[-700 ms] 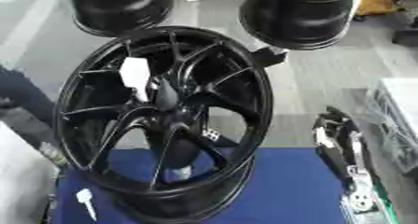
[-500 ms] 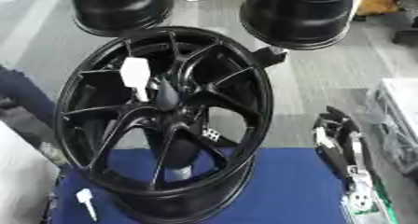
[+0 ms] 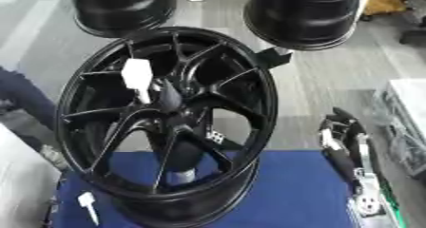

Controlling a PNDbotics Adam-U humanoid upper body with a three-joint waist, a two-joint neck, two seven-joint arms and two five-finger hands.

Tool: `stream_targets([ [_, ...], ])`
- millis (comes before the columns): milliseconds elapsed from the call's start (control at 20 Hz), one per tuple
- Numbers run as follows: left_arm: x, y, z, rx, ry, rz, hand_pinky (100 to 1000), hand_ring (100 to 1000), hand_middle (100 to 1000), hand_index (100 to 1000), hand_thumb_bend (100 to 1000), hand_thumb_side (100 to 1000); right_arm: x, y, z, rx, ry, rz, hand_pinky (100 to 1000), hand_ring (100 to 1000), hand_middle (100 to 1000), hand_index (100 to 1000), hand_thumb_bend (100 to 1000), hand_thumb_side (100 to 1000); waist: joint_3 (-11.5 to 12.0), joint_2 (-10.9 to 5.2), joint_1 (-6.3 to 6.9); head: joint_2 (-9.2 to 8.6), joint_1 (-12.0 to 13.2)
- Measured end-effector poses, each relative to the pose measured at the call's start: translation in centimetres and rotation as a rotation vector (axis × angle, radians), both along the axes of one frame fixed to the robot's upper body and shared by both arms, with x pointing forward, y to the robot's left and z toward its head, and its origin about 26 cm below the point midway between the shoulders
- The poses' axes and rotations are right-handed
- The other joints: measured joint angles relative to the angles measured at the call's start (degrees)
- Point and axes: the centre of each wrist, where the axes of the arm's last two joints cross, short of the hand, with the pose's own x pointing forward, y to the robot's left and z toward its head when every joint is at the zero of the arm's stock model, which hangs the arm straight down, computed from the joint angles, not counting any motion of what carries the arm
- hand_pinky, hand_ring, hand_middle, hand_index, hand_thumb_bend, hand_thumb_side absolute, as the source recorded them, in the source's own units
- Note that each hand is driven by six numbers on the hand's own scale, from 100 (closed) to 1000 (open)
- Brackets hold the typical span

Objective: Pull the pin out of the wheel hub.

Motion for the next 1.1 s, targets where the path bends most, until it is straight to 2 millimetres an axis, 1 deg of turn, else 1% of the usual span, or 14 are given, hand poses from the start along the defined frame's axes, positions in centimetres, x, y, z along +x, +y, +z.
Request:
stream_targets([
  [50, 0.2, 0.6, 1.3, 0.056, -0.041, -0.003, 744, 815, 690, 712, 732, 491, 0.0, 0.0, 0.0, 0.0, 0.0, 0.0, 695, 693, 712, 849, 100, 499, -0.13, -0.01, 0.17, 0.0, -0.01],
  [100, 0.5, 1.2, 2.9, 0.126, -0.087, -0.012, 745, 815, 693, 716, 730, 490, 0.0, 0.0, 0.0, 0.0, 0.0, 0.0, 695, 692, 712, 849, 100, 500, -0.36, -0.01, 0.35, 0.0, -0.04],
  [250, 1.9, 3.1, 8.2, 0.388, -0.213, -0.058, 764, 825, 732, 763, 739, 490, 0.0, 0.0, 0.0, -0.002, 0.001, 0.0, 695, 692, 712, 848, 100, 499, -1.18, -0.03, 0.87, 0.0, -0.09],
  [300, 2.4, 3.6, 9.7, 0.478, -0.242, -0.084, 770, 829, 744, 787, 734, 474, 0.0, 0.0, 0.0, -0.002, 0.002, 0.0, 695, 692, 712, 849, 100, 499, -1.38, -0.03, 0.99, 0.0, -0.1],
  [450, 4.1, 4.6, 13.6, 0.767, -0.288, -0.183, 773, 821, 753, 816, 675, 403, 0.0, 0.0, -0.1, -0.006, 0.006, 0.009, 695, 692, 712, 848, 100, 505, -2.33, -0.05, 1.32, 0.0, 0.03],
  [500, 4.8, 4.7, 14.8, 0.862, -0.3, -0.22, 774, 819, 755, 823, 660, 383, 0.0, 0.0, -0.1, -0.01, 0.008, 0.012, 695, 692, 712, 848, 100, 505, -2.65, -0.05, 1.52, 0.0, 0.08],
  [550, 5.5, 4.7, 15.5, 0.944, -0.306, -0.256, 773, 818, 756, 825, 657, 376, 0.0, 0.0, -0.1, -0.013, 0.01, 0.015, 695, 692, 712, 848, 100, 505, -2.82, -0.05, 1.74, 0.0, 0.15],
  [650, 7.0, 4.3, 16.2, 1.075, -0.312, -0.331, 772, 814, 754, 825, 654, 374, 0.0, 0.0, -0.1, -0.015, 0.013, 0.02, 695, 692, 712, 848, 100, 505, -3.14, -0.05, 1.93, 0.0, 0.28],
  [750, 8.6, 3.5, 16.4, 1.149, -0.31, -0.382, 770, 812, 751, 820, 655, 372, 0.0, 0.1, -0.1, -0.017, 0.013, 0.024, 695, 692, 712, 848, 100, 507, -3.4, -0.05, 1.83, 0.0, 0.36],
  [850, 10.3, 2.1, 16.1, 1.156, -0.302, -0.401, 769, 812, 752, 816, 663, 376, 0.0, 0.1, -0.1, -0.018, 0.013, 0.025, 695, 692, 712, 848, 100, 510, -3.48, -0.03, 1.79, 0.01, 0.38],
  [1000, 12.5, -0.8, 15.2, 1.143, -0.298, -0.455, 769, 814, 756, 815, 670, 379, 0.0, 0.1, -0.1, -0.022, 0.016, 0.031, 695, 692, 712, 848, 100, 512, -3.55, -0.02, 1.76, 0.01, 0.31],
  [1100, 13.5, -2.7, 14.7, 1.135, -0.298, -0.497, 766, 812, 753, 808, 642, 362, 0.0, 0.1, -0.1, -0.023, 0.017, 0.036, 695, 692, 712, 848, 100, 513, -3.61, -0.02, 1.74, 0.01, 0.26],
])
